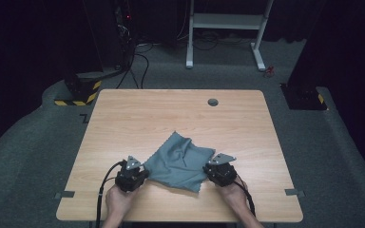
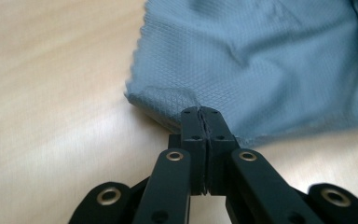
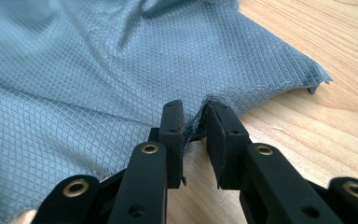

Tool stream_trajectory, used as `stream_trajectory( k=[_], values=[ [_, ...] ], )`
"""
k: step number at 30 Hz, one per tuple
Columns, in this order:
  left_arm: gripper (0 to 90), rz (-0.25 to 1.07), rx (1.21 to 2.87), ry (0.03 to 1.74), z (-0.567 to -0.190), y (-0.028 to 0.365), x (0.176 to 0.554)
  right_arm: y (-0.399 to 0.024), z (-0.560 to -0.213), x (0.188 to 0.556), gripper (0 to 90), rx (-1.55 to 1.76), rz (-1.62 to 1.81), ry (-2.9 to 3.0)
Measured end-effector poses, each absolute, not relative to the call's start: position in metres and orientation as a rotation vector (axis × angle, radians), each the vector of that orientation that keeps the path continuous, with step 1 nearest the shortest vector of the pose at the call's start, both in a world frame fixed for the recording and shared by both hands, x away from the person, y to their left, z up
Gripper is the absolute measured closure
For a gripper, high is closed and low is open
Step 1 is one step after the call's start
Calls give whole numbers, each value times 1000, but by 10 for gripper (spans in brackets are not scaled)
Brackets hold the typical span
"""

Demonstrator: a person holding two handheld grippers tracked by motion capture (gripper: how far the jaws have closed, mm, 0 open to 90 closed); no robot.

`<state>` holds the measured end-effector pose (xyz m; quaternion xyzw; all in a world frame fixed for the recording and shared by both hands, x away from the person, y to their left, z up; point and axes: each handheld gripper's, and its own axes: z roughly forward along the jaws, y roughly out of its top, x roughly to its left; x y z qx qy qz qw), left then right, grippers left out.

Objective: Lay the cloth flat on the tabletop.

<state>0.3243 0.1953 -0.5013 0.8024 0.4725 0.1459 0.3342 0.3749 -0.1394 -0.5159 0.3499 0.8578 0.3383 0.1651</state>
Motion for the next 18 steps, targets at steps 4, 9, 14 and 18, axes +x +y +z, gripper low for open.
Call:
stream_trajectory(
  k=[4,9,14,18],
  values=[
    [795,379,2076,1259,-504,204,317,-139,-515,376,771,1004,950,2454],
    [648,430,2010,1207,-485,203,331,-143,-512,377,775,1038,977,2444],
    [570,411,2082,1179,-485,175,370,-148,-504,383,761,1097,1006,2390],
    [557,429,2158,1153,-493,152,400,-151,-501,389,709,1130,992,2365]
  ],
)
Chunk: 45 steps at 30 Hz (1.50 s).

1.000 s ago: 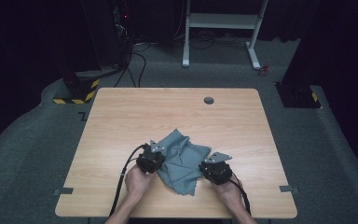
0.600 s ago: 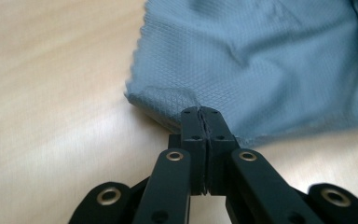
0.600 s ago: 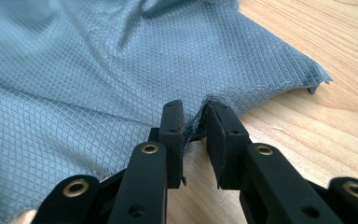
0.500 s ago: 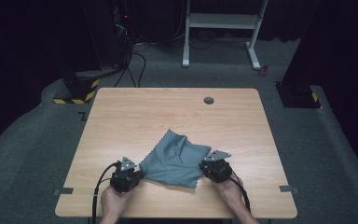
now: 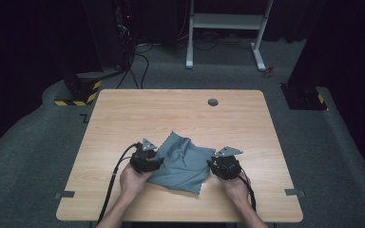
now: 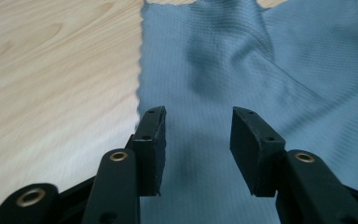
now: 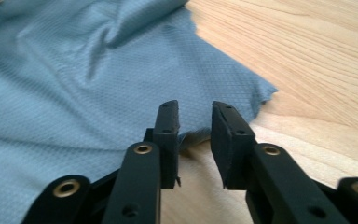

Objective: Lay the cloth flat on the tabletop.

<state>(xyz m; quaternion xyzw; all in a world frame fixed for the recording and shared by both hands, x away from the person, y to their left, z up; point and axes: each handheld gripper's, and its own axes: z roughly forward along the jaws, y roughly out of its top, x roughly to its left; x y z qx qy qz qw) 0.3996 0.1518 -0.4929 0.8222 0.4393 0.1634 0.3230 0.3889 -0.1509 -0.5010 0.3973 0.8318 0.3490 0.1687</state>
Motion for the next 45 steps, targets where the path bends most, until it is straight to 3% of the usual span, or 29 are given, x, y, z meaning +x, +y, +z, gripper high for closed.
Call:
stream_trajectory(
  k=[5,8,10,11,13,20,22,25,31,34,36,39,45],
  values=[
    [564,453,2232,1169,-505,133,427,-150,-505,399,676,1173,976,2366],
    [633,436,2234,1175,-506,132,431,-148,-510,401,718,1175,950,2382],
    [728,446,2240,1171,-506,132,430,-147,-511,401,757,1177,936,2386],
    [803,459,2274,1144,-505,132,427,-147,-514,401,856,1154,919,2391],
    [893,480,2306,1125,-504,131,423,-147,-513,400,894,1146,917,2400],
    [900,402,2348,1156,-499,142,409,-152,-512,394,896,1113,910,2433],
    [899,387,2329,1167,-497,146,408,-154,-512,393,856,1110,921,2432],
    [706,425,2268,1184,-492,147,417,-158,-509,397,804,1153,964,2387],
    [581,476,2247,1209,-498,134,447,-160,-499,408,740,1204,960,2302],
    [593,471,2251,1231,-504,130,456,-158,-500,418,708,1232,934,2308],
    [679,422,2239,1221,-504,130,457,-155,-504,421,714,1238,903,2333],
    [874,470,2300,1168,-503,125,451,-150,-510,419,873,1197,864,2373],
    [900,372,2321,1177,-500,133,440,-146,-507,403,893,1079,915,2414]
  ],
)
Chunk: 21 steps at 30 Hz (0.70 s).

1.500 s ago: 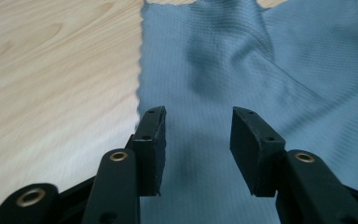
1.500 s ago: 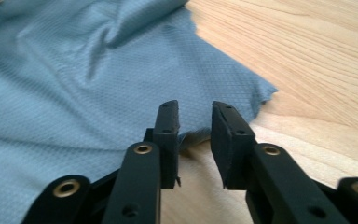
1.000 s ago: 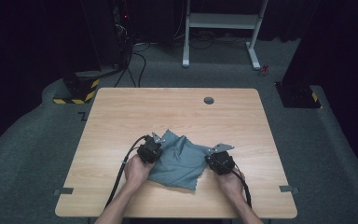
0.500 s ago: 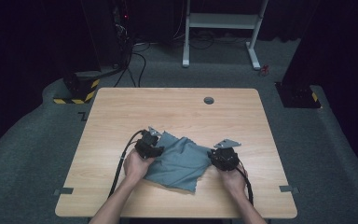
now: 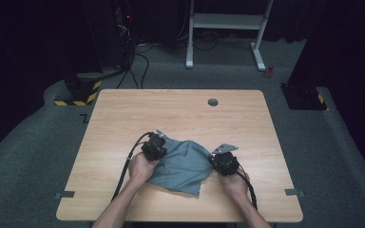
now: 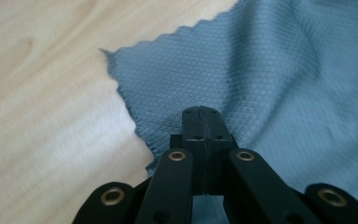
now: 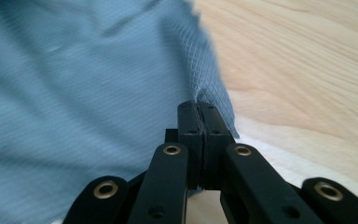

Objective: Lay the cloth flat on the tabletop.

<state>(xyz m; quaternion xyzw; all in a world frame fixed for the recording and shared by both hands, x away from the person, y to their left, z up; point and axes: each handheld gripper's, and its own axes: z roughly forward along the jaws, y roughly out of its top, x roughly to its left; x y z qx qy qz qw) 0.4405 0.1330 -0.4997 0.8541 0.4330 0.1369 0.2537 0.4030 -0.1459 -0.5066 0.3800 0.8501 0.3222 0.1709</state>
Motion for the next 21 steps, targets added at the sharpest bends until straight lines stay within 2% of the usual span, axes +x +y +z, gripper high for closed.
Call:
stream_trajectory(
  k=[6,8,11,15,21],
  values=[
    [882,366,2315,1171,-497,140,425,-146,-507,392,793,1017,931,2450],
    [774,393,2280,1192,-496,142,428,-152,-504,394,780,1048,961,2415],
    [671,457,2231,1240,-495,145,438,-161,-497,401,776,1147,1000,2352],
    [599,513,2223,1278,-500,147,450,-167,-495,410,754,1235,1004,2307],
    [625,519,2224,1268,-505,146,453,-159,-506,423,709,1309,973,2331]
  ],
)
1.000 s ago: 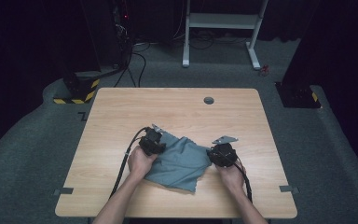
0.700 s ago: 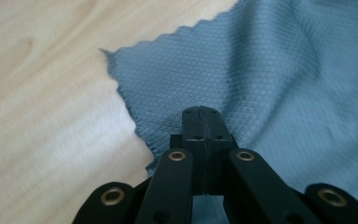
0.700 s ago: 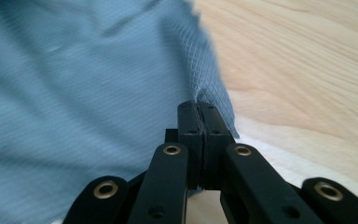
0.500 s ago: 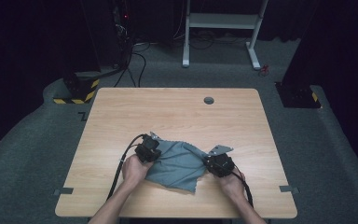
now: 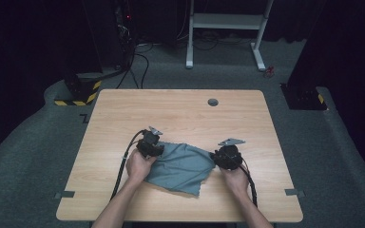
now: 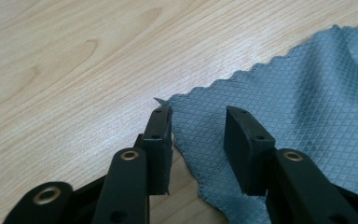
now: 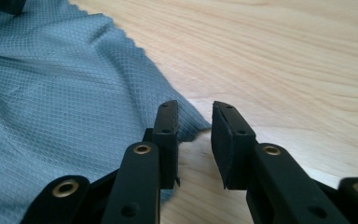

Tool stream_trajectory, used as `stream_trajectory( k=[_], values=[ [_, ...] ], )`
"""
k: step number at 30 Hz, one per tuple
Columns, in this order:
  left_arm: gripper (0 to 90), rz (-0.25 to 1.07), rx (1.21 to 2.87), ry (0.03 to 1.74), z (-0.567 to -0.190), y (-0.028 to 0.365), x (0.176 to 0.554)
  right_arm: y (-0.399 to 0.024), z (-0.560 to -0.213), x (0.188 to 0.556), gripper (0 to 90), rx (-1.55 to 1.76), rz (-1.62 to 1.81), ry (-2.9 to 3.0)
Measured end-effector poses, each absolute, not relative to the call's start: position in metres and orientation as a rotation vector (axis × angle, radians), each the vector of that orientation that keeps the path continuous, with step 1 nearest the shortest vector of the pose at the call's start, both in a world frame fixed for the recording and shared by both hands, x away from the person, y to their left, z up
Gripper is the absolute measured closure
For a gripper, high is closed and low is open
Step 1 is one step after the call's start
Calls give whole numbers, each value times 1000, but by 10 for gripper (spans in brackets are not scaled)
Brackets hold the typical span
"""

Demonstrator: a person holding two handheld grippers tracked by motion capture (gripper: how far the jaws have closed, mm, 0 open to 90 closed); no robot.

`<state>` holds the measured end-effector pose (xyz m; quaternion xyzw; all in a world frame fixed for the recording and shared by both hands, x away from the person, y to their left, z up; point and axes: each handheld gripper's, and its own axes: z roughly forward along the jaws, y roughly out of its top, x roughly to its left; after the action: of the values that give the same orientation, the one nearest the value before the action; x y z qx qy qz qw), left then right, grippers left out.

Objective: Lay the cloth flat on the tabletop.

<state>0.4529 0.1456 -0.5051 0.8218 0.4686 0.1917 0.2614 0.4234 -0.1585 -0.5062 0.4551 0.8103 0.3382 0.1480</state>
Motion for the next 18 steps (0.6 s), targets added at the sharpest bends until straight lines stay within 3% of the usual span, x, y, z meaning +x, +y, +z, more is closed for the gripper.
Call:
stream_trajectory(
  k=[6,12,18],
  values=[
    [731,543,2245,1213,-506,141,449,-130,-510,414,660,1150,871,2405],
    [854,541,2243,1168,-508,140,445,-137,-506,403,670,989,846,2482],
    [883,512,2224,1174,-509,142,446,-164,-499,413,697,1226,964,2350]
  ],
)
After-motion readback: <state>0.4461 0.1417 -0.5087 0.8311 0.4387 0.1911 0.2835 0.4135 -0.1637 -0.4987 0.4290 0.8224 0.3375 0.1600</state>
